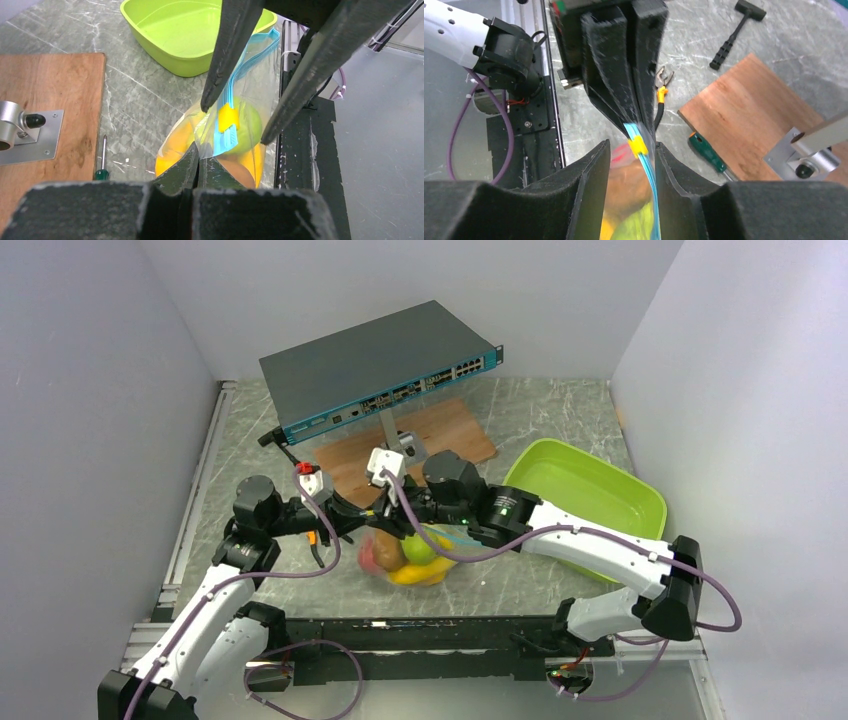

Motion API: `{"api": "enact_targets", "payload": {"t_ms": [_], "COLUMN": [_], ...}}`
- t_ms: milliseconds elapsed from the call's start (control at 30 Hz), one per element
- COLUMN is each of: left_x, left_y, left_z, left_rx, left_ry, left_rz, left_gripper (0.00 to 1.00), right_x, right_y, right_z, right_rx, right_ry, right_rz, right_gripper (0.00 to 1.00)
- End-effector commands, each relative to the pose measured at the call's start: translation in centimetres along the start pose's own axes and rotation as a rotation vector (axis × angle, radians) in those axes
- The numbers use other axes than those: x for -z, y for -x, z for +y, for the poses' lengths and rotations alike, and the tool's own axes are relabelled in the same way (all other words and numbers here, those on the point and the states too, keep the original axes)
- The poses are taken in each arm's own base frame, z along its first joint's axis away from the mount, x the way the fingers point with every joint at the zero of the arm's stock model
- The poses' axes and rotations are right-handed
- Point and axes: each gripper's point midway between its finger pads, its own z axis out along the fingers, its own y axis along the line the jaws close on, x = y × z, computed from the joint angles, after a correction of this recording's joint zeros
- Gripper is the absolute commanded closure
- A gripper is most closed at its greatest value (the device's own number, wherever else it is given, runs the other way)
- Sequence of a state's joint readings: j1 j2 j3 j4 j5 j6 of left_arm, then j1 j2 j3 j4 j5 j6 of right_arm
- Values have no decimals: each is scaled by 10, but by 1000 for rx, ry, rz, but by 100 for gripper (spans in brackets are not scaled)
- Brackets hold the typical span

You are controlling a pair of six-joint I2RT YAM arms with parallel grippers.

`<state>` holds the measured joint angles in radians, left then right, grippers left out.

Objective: Place the food in the zip-top bag and seal the zipper
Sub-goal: Zip the zipper food storage bag at the center of the board.

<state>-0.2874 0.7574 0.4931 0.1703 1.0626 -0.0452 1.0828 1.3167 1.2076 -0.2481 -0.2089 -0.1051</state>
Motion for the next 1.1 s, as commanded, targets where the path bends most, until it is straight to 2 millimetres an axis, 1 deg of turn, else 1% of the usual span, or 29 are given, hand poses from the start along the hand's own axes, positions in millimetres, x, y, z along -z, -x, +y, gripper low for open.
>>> {"api": "enact_targets", "payload": {"t_ms": [0,67,167,200,300,333,367,400,467,567,633,733,800,867,900,933,967,1067], "left_x": [-1,-1,0,0,0,0,-1,-1,-1,-1,-1,-1,-3,-4,-4,-4,-4,-4], "left_y": [21,21,22,22,22,22,22,22,22,22,22,22,24,24,25,26,26,27], "left_z": [-7,-7,-8,-8,-10,-10,-10,-10,-11,-12,-13,-15,-20,-22,-24,-26,-27,-29], "left_rx": [-65,-64,-69,-69,-73,-71,-69,-68,-66,-67,-69,-78,-84,-90,-101,-110,-116,-119], "left_ry": [-45,-40,-39,-40,-44,-45,-47,-49,-51,-59,-59,-60,-89,-89,-89,-90,-91,-99], "left_rz": [-29,-29,-32,-32,-33,-32,-32,-32,-31,-31,-31,-28,-29,-42,-50,-54,-56,-64], "left_gripper": [100,100,100,100,100,100,100,100,100,100,100,100,94,79,73,70,69,69], "right_x": [-3,-5,-5,-5,-3,-2,-2,-2,-4,-6,-6,-2,0,1,1,1,1,-1], "right_y": [27,26,24,23,21,20,20,19,18,17,17,20,22,23,24,26,26,26], "right_z": [-6,-6,-5,-5,-6,-6,-5,-3,-1,-1,-1,1,3,8,9,10,10,10], "right_rx": [102,113,126,127,135,137,138,139,137,135,135,136,130,123,120,117,115,112], "right_ry": [-54,-56,-48,-52,-56,-58,-54,-46,-32,-28,-29,-25,-15,8,14,19,22,20], "right_rz": [-30,-26,-22,-20,-22,-24,-26,-27,-26,-17,-18,-45,-60,-72,-75,-77,-77,-75], "right_gripper": [62,64,78,80,80,78,74,73,75,88,100,100,100,100,100,100,100,100]}}
